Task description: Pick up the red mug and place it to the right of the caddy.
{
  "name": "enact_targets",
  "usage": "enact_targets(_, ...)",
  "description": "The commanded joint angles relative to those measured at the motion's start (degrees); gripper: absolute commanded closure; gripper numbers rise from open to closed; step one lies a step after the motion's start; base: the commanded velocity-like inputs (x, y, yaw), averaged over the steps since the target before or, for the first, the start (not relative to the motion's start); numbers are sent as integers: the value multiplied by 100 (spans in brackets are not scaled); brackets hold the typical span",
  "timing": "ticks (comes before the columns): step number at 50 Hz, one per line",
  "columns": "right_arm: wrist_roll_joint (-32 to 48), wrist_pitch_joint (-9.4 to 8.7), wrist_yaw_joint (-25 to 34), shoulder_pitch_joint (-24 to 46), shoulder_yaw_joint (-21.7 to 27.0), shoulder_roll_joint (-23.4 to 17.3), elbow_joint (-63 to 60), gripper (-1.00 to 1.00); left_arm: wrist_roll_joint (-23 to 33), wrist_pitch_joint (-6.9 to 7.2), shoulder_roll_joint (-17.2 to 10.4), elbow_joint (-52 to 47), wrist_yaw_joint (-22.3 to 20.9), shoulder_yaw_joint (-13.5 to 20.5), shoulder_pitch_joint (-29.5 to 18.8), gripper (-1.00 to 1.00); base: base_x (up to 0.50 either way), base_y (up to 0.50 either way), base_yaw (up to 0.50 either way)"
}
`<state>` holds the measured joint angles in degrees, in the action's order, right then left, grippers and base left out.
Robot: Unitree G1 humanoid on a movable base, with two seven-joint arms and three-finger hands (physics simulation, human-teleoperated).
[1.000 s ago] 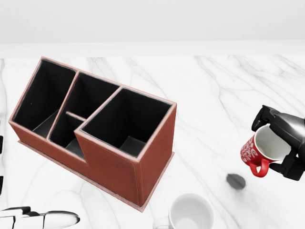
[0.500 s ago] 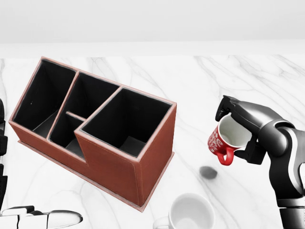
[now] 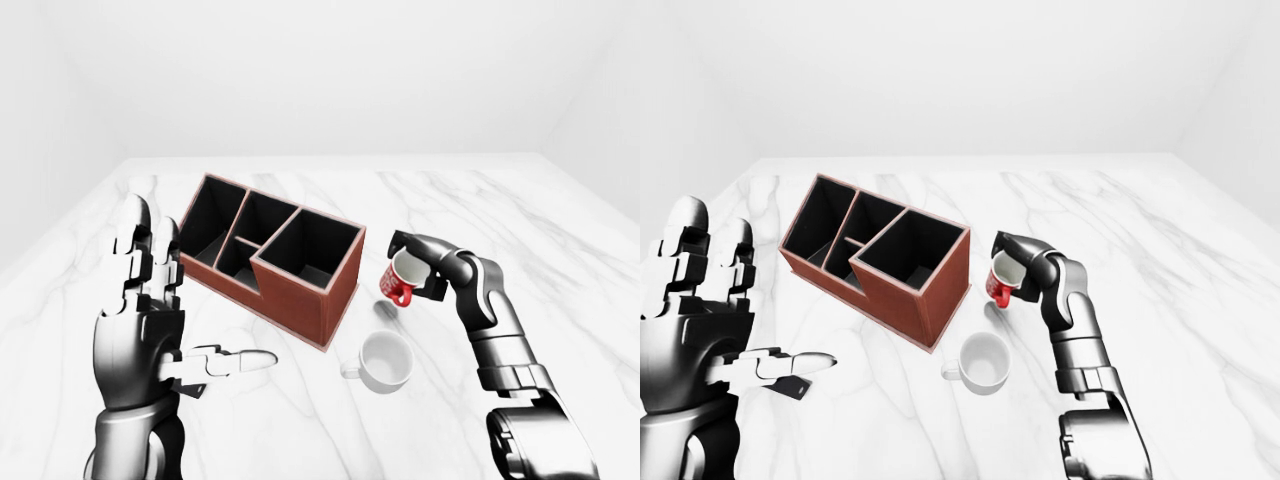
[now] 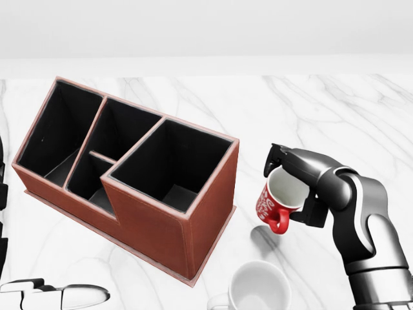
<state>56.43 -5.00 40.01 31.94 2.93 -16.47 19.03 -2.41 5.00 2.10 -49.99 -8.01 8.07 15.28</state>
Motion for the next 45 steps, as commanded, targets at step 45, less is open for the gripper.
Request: enact_targets(45, -473, 0, -928, 545, -216, 166, 1896, 100, 29, 0, 12, -100, -5, -89, 64, -100, 0, 0, 0)
